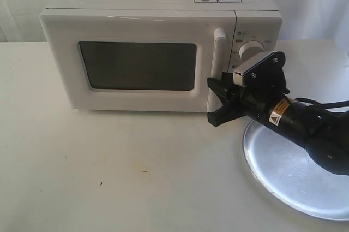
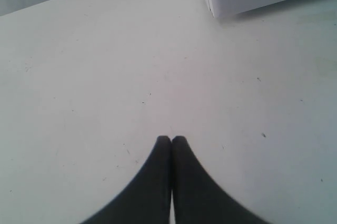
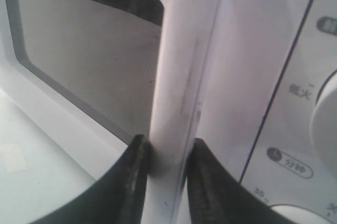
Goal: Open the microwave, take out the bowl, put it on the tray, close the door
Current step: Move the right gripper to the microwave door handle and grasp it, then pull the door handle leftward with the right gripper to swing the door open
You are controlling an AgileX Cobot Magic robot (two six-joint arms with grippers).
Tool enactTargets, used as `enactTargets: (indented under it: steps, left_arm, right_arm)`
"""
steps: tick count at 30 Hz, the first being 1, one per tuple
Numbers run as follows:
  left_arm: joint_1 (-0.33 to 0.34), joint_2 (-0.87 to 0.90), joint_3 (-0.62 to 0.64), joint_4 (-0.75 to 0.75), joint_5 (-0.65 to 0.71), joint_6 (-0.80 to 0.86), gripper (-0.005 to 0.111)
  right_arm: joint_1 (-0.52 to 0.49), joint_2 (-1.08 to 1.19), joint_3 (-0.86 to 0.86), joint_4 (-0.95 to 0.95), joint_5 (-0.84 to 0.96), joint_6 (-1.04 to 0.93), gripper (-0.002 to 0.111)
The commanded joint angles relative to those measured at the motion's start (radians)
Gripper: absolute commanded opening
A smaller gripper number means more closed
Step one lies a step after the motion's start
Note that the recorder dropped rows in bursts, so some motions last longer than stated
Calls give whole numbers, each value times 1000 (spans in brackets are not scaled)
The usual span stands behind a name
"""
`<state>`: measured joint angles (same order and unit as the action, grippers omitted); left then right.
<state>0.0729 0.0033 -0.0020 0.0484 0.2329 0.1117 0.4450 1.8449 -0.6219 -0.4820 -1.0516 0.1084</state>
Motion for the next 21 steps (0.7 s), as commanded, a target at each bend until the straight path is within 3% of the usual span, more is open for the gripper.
enactTargets:
  steps: [1,21]
  left_arm:
    - [-4,-3,2,-4,-1,-1,0]
    - [-4,-3,2,-4,-1,-1,0]
  right_arm:
    - [116,-2,-7,-430,-169,-50,0]
    - [124,-4,-5,-523,-169,-108,0]
